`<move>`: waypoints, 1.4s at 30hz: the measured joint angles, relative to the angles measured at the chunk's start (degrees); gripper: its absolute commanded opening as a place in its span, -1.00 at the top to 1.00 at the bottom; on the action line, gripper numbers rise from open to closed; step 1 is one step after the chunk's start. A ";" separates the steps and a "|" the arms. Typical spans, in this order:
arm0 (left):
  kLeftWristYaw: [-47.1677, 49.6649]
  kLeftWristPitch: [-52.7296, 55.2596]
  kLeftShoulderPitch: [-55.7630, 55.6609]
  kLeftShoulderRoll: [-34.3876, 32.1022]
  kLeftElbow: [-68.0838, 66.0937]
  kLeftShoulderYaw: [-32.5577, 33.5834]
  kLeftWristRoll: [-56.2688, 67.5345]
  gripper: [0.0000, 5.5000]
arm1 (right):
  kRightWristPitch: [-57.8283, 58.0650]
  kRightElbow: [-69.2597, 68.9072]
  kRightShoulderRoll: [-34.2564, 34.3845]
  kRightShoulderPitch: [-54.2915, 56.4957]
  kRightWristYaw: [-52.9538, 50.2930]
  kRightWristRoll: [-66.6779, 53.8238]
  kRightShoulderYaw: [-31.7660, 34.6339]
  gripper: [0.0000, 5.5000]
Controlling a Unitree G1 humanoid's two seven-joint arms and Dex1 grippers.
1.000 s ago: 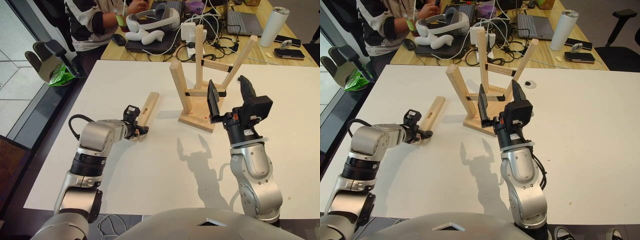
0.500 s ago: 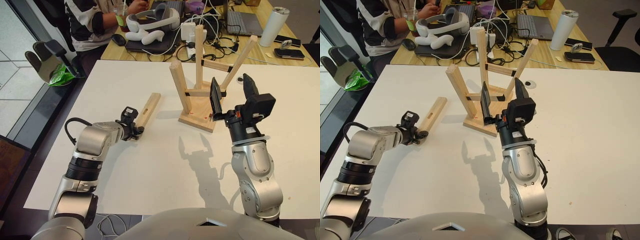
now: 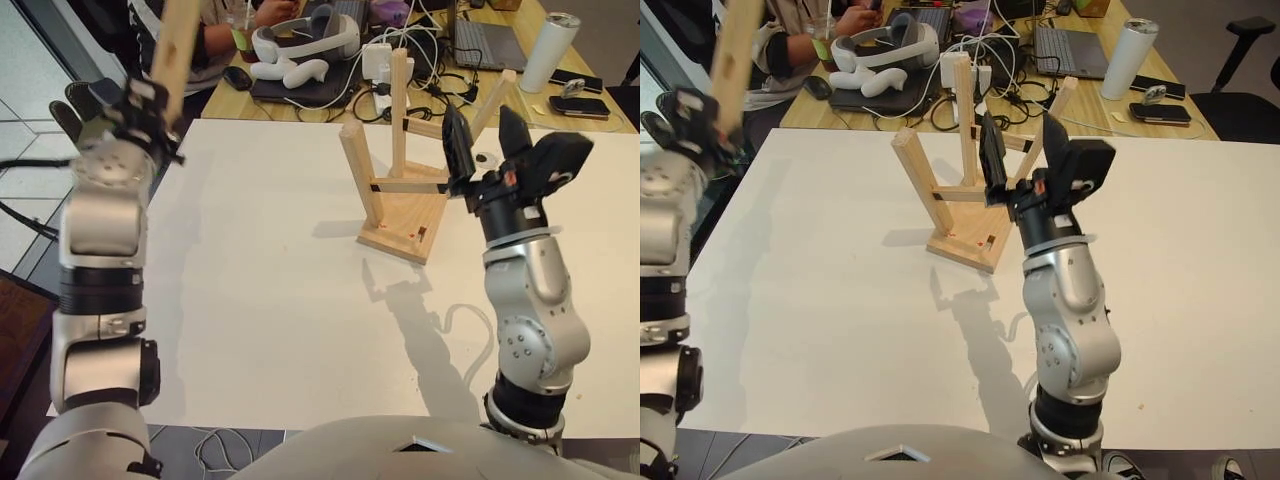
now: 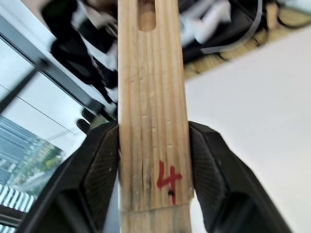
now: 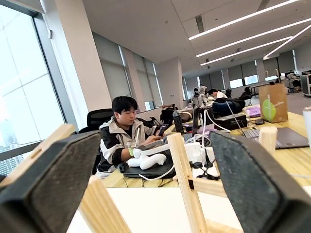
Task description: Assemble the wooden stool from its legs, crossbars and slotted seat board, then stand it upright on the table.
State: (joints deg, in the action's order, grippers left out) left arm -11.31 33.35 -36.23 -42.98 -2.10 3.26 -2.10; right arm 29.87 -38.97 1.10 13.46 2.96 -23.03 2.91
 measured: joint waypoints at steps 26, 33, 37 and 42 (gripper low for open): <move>-12.11 -17.64 -1.79 14.23 25.33 -13.91 -2.66 0.25 | 16.32 38.98 -28.21 38.78 24.07 -45.50 12.92 -0.48; -13.65 -17.44 -0.66 14.90 26.72 -15.41 -4.12 0.25 | 15.98 42.13 -26.73 42.39 28.00 -42.90 11.85 -0.16; -13.65 -17.44 -0.27 15.16 26.87 -15.46 -5.03 0.25 | 15.99 42.89 -26.37 43.16 29.16 -42.65 11.99 0.05; -13.88 -17.39 -0.16 15.32 26.90 -15.57 -6.06 0.25 | 16.04 43.43 -26.33 43.53 30.20 -42.45 12.60 0.37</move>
State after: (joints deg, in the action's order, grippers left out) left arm -25.20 15.96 -36.39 -27.65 24.80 -12.31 -8.15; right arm 45.91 4.46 -25.23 56.99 33.15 -65.48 15.51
